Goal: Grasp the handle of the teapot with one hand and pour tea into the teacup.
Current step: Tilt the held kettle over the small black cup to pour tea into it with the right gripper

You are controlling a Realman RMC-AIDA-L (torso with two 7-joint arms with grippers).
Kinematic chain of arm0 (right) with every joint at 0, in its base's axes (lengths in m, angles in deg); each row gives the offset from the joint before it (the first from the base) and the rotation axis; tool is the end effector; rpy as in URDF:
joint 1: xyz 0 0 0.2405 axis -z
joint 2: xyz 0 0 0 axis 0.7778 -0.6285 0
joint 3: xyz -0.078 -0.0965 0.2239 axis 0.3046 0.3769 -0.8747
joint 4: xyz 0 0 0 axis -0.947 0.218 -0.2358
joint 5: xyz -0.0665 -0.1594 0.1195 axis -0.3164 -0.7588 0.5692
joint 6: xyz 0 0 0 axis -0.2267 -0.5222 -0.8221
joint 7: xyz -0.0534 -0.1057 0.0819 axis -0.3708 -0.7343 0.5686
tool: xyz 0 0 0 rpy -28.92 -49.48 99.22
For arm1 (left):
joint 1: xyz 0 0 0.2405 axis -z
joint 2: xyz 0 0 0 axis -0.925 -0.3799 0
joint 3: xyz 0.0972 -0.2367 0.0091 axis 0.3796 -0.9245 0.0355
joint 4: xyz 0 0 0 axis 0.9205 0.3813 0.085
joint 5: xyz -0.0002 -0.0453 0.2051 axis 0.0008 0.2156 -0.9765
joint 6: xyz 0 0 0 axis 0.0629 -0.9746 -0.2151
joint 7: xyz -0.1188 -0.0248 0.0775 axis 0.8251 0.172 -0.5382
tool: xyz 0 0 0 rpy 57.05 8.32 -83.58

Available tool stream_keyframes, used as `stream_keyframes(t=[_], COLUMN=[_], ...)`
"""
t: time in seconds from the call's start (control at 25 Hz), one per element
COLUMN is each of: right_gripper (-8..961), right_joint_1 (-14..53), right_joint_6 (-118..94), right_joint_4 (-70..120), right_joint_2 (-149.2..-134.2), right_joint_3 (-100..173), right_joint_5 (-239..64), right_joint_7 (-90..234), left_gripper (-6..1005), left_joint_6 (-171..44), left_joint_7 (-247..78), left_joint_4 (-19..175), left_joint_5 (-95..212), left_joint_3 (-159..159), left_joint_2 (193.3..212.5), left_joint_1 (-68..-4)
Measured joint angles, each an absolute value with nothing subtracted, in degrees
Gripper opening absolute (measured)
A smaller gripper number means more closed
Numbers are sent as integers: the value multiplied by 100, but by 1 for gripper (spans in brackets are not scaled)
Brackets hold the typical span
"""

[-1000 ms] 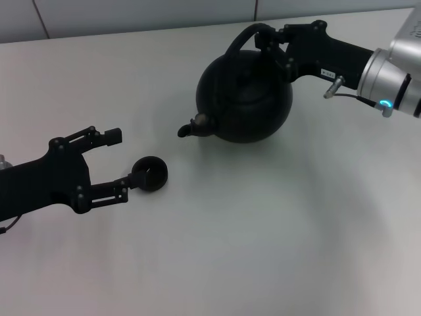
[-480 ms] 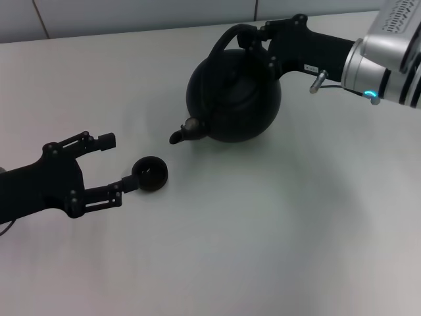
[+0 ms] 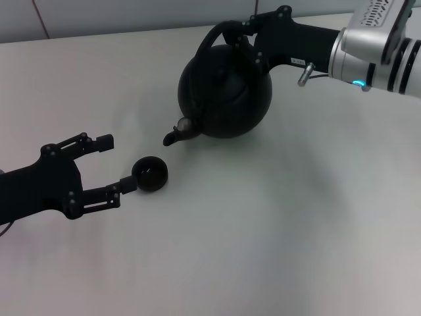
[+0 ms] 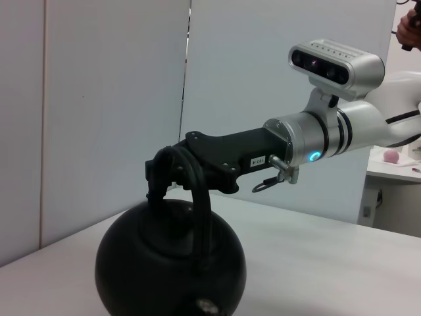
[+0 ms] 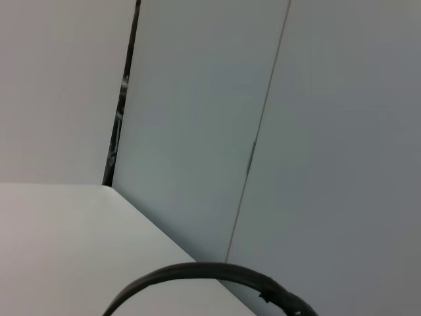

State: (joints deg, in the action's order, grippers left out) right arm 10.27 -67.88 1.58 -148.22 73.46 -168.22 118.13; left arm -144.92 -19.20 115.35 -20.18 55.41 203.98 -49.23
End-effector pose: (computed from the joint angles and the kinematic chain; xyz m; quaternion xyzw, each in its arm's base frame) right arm 0.2179 0.4134 -0.0150 -0.9161 0.0321 0.2272 0.3289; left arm -0.2765 0.2878 0.0015 -0.9370 -0.1305 -0.2882 0.1484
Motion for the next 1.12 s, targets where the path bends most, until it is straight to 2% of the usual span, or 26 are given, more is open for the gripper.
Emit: stream_keyframes(t=[1.12], right_gripper=[97], right_joint_1=[712], right_joint_6=[-6512], right_joint_4=[90], right_joint_2=[-14834], right_joint_3=[7781], right_joint_5=[-16813], right_joint_7=[11665], left_gripper=[860], left_joint_6=[-14492], left_joint_7=[-1909], left_joint_4=[11530], left_joint_5=[-2018], left_joint_3=[5534], left_joint_2=[20380], left_joint_1=[-4940])
